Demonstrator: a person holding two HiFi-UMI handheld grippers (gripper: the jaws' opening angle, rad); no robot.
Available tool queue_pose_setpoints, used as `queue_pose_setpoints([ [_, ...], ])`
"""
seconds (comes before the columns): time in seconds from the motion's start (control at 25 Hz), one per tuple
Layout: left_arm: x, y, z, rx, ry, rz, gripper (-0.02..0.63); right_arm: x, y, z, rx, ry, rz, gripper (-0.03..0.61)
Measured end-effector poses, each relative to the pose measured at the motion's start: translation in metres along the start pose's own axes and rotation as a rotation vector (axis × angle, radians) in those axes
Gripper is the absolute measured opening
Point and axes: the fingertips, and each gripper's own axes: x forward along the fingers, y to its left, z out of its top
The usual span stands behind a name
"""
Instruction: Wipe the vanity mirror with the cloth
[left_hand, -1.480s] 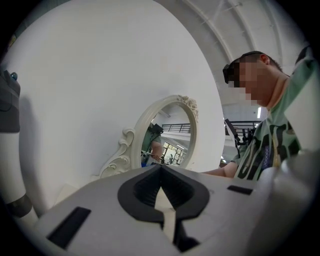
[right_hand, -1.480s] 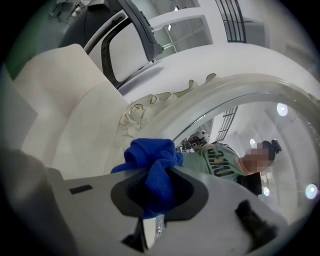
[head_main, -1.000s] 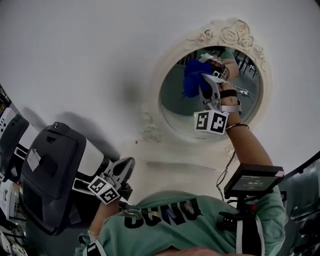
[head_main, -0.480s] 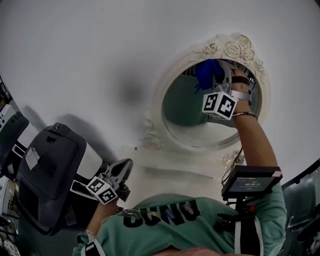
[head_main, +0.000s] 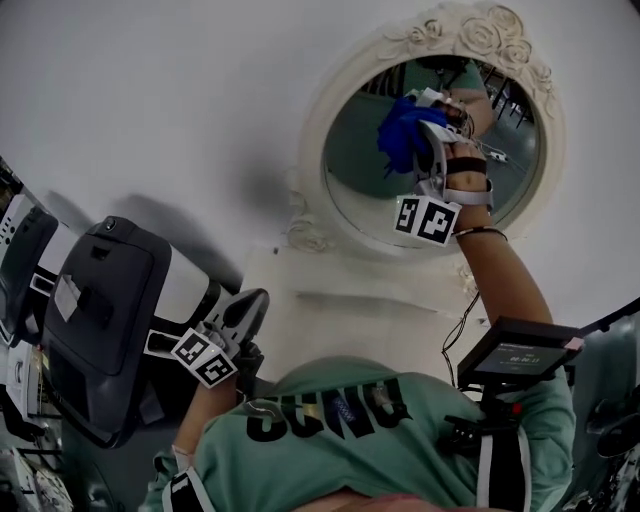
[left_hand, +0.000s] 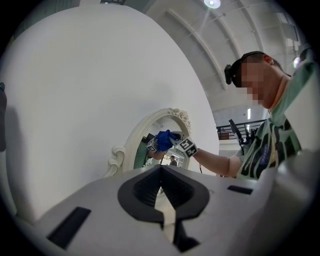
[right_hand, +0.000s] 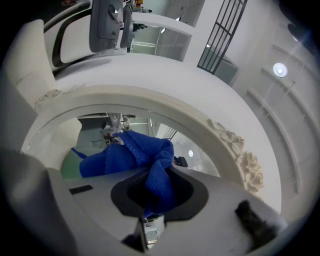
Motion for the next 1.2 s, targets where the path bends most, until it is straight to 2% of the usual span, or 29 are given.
queue_pose_setpoints([
  [0.12, 0.000, 0.003, -0.010, -0.017, 0.035, 0.019, 0.009, -0.020, 0.083, -0.001, 0.005, -0.013, 0.107, 0.049],
  [0.4, 0.001, 0.007, -0.038, -0.050, 0.142, 0.060, 0.009, -0.085, 0.330, -0.017, -0.043, -0.012, 0.489, 0.049],
  [0.52, -0.007, 0.015, -0.046, -0.059, 0.176, 0.092, 0.009, -0.095, 0.369, -0.020, 0.005, 0.008, 0.530, 0.049],
  [0.68, -0.014, 0.019, -0.053, -0.070, 0.193, 0.103, 0.009, -0.092, 0.369, -0.016, 0.053, 0.013, 0.546, 0.049],
  [0.84, -0.009, 0.005, -0.045, -0.051, 0.171, 0.065, 0.009, -0.098, 0.367, -0.012, 0.094, 0.039, 0.648, 0.049],
  [0.92, -0.001, 0.001, -0.034, -0.028, 0.141, 0.042, 0.009, -0.095, 0.342, -0.010, 0.136, 0.019, 0.676, 0.049],
  [0.96, 0.000, 0.000, -0.030, -0.022, 0.126, 0.035, 0.009, -0.092, 0.319, -0.006, 0.165, -0.005, 0.656, 0.049],
  [1.04, -0.002, 0.000, -0.022, -0.015, 0.100, 0.026, 0.009, -0.081, 0.254, 0.006, 0.220, -0.061, 0.559, 0.049],
  [1.2, 0.008, 0.005, -0.003, 0.012, 0.025, -0.012, 0.009, -0.032, 0.075, 0.009, 0.234, -0.120, 0.237, 0.049],
])
